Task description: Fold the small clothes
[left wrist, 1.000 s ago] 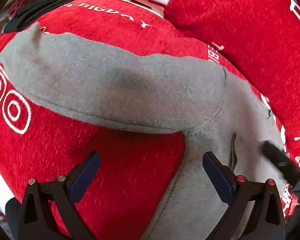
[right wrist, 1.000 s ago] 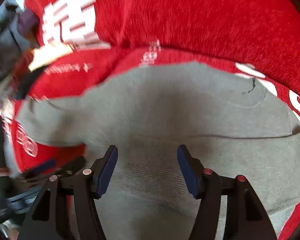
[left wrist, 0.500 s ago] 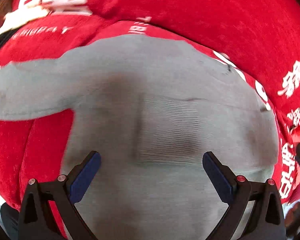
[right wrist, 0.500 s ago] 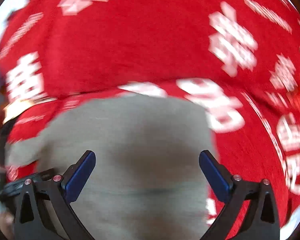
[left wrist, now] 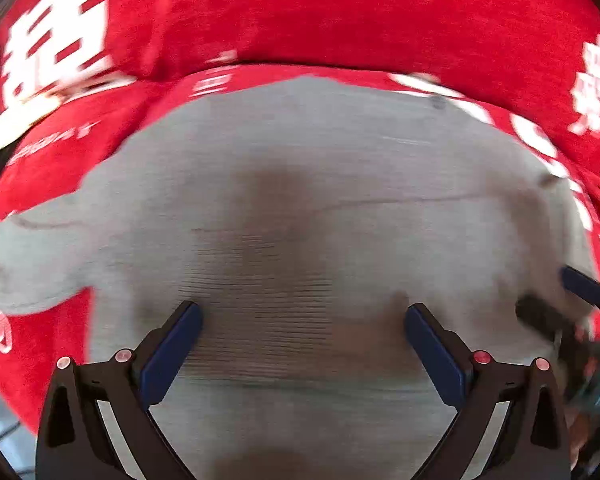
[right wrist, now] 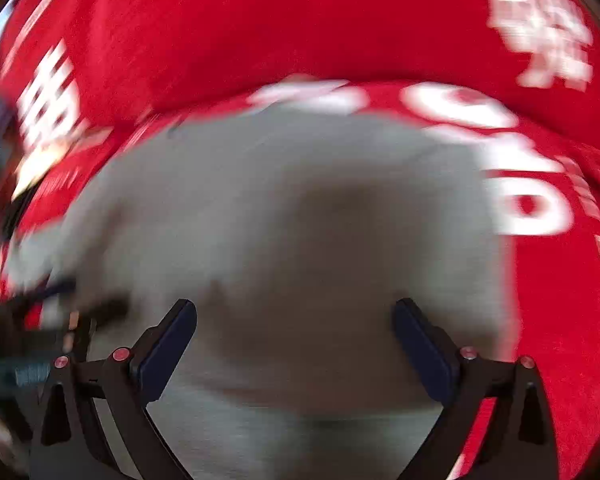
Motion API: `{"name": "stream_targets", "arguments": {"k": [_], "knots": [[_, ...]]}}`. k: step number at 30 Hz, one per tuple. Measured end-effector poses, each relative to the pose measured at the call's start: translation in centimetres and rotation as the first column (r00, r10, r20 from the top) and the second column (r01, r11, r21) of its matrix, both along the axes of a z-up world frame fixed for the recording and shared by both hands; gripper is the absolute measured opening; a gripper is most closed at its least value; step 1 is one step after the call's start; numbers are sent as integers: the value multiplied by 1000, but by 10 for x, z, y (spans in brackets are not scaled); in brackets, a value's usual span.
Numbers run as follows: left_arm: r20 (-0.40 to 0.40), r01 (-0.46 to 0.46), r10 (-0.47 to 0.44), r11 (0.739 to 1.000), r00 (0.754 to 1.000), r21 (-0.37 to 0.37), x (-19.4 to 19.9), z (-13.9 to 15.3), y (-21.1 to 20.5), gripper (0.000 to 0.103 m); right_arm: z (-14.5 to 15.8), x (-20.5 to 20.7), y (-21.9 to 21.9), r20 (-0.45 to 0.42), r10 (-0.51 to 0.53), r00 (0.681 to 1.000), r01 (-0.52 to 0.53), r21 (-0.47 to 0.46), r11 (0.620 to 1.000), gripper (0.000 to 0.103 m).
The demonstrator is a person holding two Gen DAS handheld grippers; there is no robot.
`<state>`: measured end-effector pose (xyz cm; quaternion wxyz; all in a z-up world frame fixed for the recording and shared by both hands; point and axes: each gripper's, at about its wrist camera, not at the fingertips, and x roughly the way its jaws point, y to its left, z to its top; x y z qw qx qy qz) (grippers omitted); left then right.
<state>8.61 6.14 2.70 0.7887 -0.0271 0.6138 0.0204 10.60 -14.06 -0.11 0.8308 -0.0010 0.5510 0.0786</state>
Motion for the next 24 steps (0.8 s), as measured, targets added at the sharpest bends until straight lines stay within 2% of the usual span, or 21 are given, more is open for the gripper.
{"name": "stream_targets", "arguments": {"k": [1,4,6,8,10,13,15,18,21,24], "knots": [[-9,-25,25,1000,1000,-5,1,-1,8,102,-1,-1,11,15,42,999,-41,-57,998,100],[-25,-102,101,994,995,-42,4,-1,32,102,8,-8,17,46,68,997,-64,-68,996,100],[-8,-107,106,994,994,-37,6,7,32,102,21,-12,9,99,60,993,-54,-69,996,100],[18,-75,76,996,997,-56,1,14,22,102,27,-7,-6,117,39,992,-34,-40,999,100],[32,-9,11,997,999,-79,-1,18,-1,102,24,11,-33,78,-5,997,3,33,999,100],[-3,81,-81,993,997,-90,2,8,-36,102,1,56,-63,-62,-52,997,60,139,989,100],[-20,96,-96,995,995,1,5,-5,-44,103,-2,79,-76,-62,-73,995,81,147,986,100],[0,108,-108,994,994,16,8,-6,-39,103,9,99,-91,-73,-123,990,131,122,984,100],[-14,61,-60,997,998,45,12,2,-28,103,41,78,-109,36,-180,983,176,88,980,100],[37,25,-24,999,999,-22,8,13,-20,103,52,35,-104,73,-168,983,162,87,983,100]]}}
